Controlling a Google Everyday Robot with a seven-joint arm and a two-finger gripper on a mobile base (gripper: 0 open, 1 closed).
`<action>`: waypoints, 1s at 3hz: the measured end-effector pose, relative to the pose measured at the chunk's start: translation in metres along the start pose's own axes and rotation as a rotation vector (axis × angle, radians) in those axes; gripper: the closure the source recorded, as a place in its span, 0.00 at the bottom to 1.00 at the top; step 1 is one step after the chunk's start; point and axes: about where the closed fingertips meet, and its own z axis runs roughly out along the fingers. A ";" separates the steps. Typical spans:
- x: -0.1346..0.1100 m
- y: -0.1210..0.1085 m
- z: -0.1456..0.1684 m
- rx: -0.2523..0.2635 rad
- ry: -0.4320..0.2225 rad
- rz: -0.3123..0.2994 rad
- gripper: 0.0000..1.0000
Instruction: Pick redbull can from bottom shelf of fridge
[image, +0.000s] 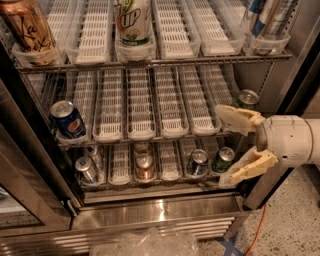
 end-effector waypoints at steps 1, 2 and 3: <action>0.014 0.006 0.027 -0.016 -0.052 0.005 0.00; 0.052 0.012 0.073 0.004 -0.214 0.056 0.00; 0.054 0.012 0.075 0.004 -0.213 0.059 0.00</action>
Offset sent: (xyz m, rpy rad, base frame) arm 0.0084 0.0964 -0.1083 0.4291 0.0470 -0.0415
